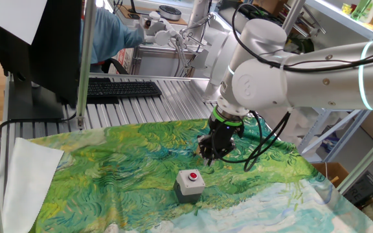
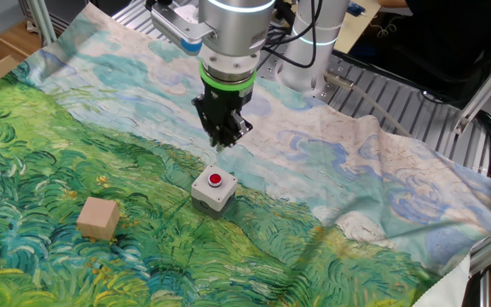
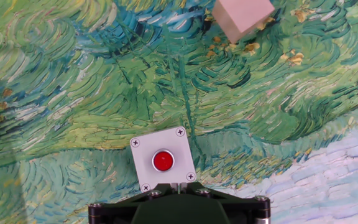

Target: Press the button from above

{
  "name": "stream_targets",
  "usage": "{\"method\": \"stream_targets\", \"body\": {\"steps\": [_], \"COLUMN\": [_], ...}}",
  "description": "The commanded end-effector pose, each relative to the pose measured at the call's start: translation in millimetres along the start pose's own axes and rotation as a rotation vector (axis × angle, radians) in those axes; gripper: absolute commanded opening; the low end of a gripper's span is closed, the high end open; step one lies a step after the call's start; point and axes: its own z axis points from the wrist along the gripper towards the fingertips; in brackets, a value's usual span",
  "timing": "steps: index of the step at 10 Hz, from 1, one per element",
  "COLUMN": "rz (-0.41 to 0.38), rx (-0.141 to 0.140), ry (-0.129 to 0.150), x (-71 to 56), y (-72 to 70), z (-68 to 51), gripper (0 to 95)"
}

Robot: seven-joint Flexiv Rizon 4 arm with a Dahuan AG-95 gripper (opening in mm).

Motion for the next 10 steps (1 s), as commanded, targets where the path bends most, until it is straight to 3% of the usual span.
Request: {"method": "stream_targets", "body": {"steps": [1,10], "rz": [0.001,0.038], "rx": [0.0,0.004], "ry": [0.001,-0.002], "x": [-0.2,3.7], "y": [0.1,7.4], "z": [-0.4,-5.5], "gripper": [0.0,0.0]}}
